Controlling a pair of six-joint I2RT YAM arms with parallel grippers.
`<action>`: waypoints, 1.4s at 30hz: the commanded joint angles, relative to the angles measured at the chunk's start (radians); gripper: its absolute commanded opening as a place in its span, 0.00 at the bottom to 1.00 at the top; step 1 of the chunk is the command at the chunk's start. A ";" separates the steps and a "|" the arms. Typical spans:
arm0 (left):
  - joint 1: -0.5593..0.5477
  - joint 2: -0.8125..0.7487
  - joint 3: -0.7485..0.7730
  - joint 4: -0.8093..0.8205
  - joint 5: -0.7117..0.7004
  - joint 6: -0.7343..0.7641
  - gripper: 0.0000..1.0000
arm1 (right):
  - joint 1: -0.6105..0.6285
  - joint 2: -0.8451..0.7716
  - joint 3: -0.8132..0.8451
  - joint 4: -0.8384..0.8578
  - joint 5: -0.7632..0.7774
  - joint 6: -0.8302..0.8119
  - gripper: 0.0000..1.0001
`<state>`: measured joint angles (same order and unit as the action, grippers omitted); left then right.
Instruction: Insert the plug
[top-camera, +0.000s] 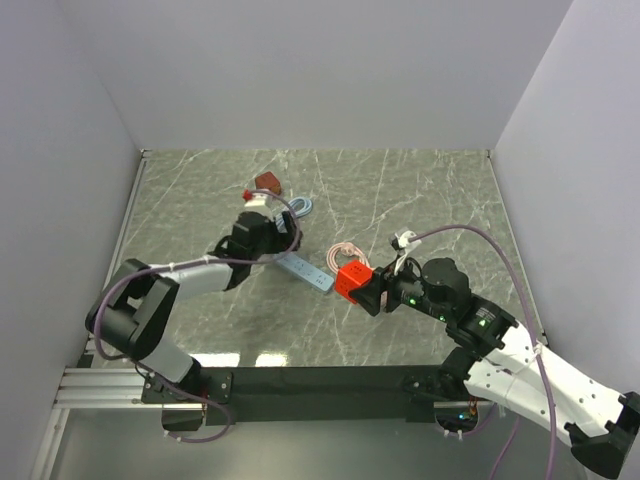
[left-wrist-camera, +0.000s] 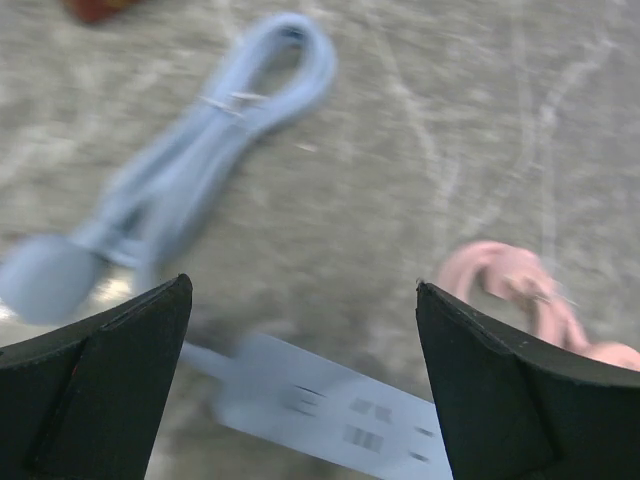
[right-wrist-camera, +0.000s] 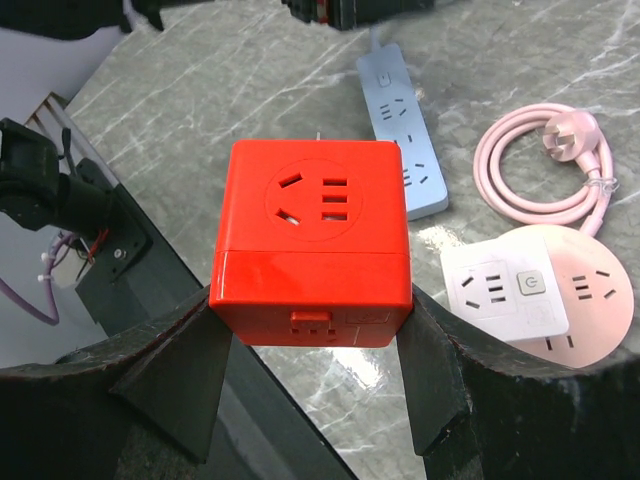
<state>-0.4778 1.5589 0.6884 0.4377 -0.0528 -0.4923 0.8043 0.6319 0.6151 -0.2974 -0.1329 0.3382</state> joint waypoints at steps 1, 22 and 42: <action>-0.122 -0.068 -0.013 -0.046 -0.151 -0.112 0.99 | -0.002 -0.001 -0.011 0.099 -0.017 -0.016 0.00; -0.141 -0.041 -0.061 -0.123 -0.344 -0.381 0.99 | -0.002 -0.193 -0.083 0.116 -0.099 -0.015 0.00; -0.009 0.159 0.060 -0.001 -0.308 -0.220 0.27 | -0.004 -0.218 -0.087 0.121 -0.063 -0.019 0.00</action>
<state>-0.4995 1.7145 0.7242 0.3840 -0.3882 -0.7540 0.8043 0.4274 0.5194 -0.2462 -0.2104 0.3267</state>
